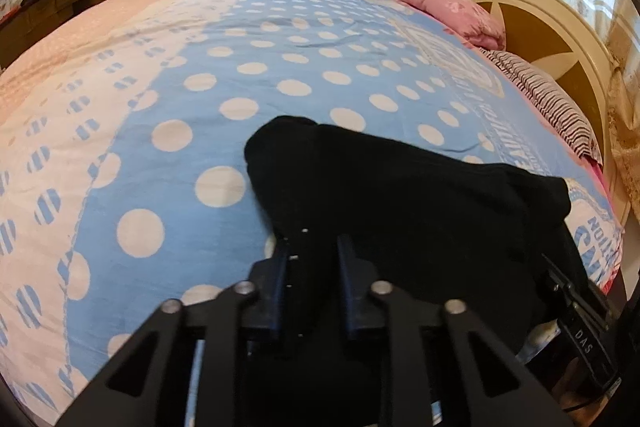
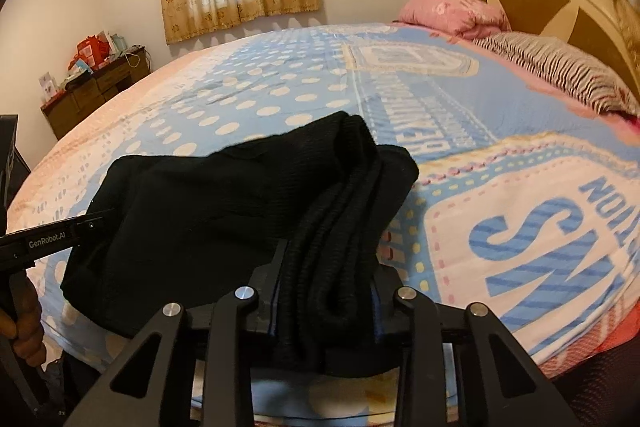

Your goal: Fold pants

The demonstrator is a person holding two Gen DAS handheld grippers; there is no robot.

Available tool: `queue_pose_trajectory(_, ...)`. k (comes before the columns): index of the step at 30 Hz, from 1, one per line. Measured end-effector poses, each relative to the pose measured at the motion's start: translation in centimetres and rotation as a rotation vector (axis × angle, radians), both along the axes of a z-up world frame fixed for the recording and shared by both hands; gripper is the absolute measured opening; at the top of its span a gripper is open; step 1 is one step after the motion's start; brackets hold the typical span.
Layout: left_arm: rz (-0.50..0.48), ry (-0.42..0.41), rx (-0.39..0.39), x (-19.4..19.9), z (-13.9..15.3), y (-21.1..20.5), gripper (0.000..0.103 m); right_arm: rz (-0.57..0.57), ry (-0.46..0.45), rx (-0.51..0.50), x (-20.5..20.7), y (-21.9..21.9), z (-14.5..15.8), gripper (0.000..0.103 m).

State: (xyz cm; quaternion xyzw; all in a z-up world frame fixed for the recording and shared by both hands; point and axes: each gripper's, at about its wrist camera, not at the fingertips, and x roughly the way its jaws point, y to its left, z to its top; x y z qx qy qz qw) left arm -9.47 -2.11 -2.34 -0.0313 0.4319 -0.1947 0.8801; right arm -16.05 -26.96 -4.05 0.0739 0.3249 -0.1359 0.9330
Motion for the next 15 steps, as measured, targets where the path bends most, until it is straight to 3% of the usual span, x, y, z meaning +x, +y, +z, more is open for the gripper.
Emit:
queue_pose_trajectory(7, -0.021, -0.057, -0.005, -0.7, 1.7, 0.4, 0.017, 0.036, -0.055, -0.104, -0.4, 2.6, 2.8, 0.032)
queue_pose_trajectory(15, 0.014, -0.130, 0.005, -1.0, 3.6, 1.9, 0.017, 0.133, -0.112, -0.124, 0.7, 5.8, 5.0, 0.032)
